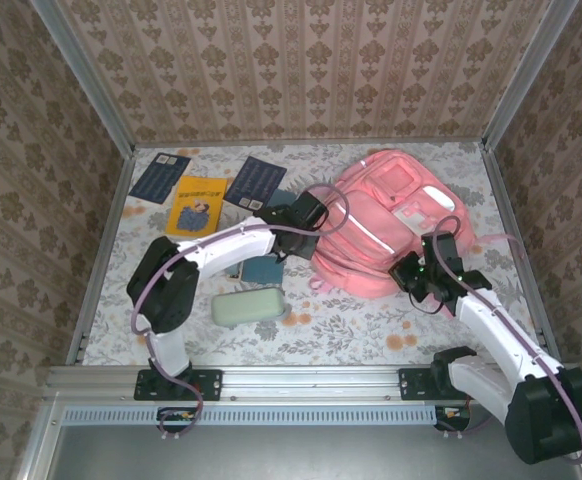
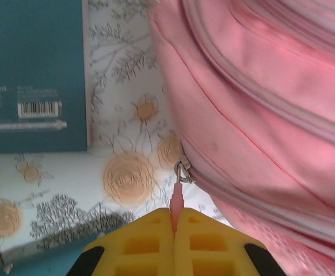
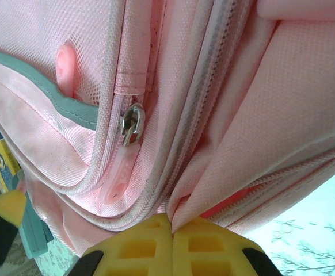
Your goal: Pack the student bag
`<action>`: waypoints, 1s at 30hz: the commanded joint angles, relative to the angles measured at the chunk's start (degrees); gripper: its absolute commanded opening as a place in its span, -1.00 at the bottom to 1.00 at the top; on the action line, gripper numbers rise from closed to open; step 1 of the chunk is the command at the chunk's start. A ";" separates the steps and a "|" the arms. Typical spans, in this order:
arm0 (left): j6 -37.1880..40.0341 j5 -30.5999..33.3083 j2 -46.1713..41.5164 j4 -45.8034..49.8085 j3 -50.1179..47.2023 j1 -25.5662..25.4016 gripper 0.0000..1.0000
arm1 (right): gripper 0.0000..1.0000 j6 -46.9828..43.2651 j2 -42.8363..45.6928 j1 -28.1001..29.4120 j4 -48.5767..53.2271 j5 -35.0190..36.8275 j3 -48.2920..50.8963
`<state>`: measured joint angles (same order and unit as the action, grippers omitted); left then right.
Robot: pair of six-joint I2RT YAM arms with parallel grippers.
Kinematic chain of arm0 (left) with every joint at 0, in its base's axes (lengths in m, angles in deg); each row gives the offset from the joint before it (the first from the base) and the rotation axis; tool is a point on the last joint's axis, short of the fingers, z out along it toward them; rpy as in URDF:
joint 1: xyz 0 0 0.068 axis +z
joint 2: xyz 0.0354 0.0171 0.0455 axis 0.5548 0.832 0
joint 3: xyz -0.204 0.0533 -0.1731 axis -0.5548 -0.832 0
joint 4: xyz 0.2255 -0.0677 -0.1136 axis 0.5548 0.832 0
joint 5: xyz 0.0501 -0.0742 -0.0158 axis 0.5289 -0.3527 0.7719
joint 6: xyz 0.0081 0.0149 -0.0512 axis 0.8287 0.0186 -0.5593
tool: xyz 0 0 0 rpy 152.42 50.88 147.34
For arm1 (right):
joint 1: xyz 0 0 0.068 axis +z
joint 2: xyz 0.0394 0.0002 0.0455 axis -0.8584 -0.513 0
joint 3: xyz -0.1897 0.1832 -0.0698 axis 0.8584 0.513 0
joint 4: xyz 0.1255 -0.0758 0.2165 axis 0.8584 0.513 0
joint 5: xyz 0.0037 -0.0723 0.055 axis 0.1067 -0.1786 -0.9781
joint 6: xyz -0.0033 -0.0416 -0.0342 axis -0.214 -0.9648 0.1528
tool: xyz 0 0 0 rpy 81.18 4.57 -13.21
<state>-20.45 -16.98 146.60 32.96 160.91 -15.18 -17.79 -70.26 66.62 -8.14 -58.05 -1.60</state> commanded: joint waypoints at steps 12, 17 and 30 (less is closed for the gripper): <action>2.57 3.34 -6.98 -0.52 -5.01 1.10 -1.00 | -1.00 -19.32 -10.04 -6.73 8.22 1.83 -11.09; -0.03 2.78 -11.38 -0.17 -8.64 -3.16 -1.00 | -1.00 -23.59 -15.36 -9.24 8.36 4.09 -15.84; -4.94 -9.75 -9.71 -8.93 -8.63 -10.52 -1.00 | 0.12 -23.15 -21.39 -10.93 10.48 4.92 -25.27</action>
<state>-23.97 -22.99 135.56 26.71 151.12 -25.11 -42.75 -96.07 54.53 0.17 -54.62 -26.41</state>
